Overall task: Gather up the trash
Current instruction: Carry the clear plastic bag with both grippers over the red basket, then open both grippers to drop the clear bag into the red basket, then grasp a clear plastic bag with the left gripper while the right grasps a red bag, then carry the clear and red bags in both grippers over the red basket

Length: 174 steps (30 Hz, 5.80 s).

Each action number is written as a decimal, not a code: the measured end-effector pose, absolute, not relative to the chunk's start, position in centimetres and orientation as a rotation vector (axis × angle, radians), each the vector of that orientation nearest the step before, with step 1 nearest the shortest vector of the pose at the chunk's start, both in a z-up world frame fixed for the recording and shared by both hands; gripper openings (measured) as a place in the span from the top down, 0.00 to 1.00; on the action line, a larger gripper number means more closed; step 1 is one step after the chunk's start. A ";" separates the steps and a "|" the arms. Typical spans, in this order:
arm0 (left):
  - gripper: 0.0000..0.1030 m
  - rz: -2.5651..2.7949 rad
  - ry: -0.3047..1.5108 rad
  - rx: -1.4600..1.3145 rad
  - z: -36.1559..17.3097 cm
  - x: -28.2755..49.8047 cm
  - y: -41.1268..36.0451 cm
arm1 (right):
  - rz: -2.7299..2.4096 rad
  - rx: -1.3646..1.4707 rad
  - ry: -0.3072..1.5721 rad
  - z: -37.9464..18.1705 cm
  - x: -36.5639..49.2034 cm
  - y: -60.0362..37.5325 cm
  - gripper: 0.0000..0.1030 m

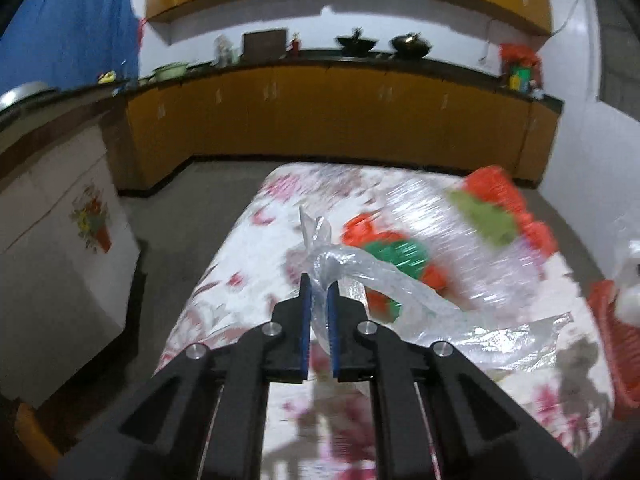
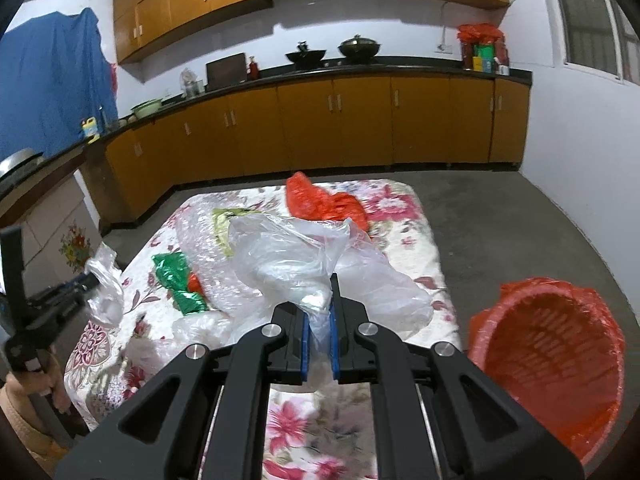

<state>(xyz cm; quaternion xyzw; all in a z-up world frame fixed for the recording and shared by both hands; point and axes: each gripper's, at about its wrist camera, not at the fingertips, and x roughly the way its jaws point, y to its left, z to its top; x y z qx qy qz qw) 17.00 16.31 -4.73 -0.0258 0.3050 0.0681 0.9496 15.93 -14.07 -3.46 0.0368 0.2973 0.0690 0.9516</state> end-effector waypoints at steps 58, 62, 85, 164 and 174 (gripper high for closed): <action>0.59 -0.673 0.753 0.123 -8.8 18.4 -22.3 | -0.345 0.409 0.640 -6.0 9.1 -38.4 0.65; 0.56 -0.674 0.746 0.130 -8.7 18.1 -22.2 | -0.354 0.371 0.672 -6.1 9.2 -38.2 0.65; 0.53 -0.459 0.638 0.065 -5.2 17.8 -12.6 | -0.284 0.318 0.735 -6.1 7.8 -34.2 0.65; 0.89 -0.014 0.581 -0.126 -5.4 20.0 13.8 | 0.126 0.025 0.839 -11.1 33.9 -10.8 0.88; 0.89 -0.067 0.565 -0.130 -4.1 19.4 11.1 | 0.125 0.150 0.729 -5.8 26.8 -15.2 0.89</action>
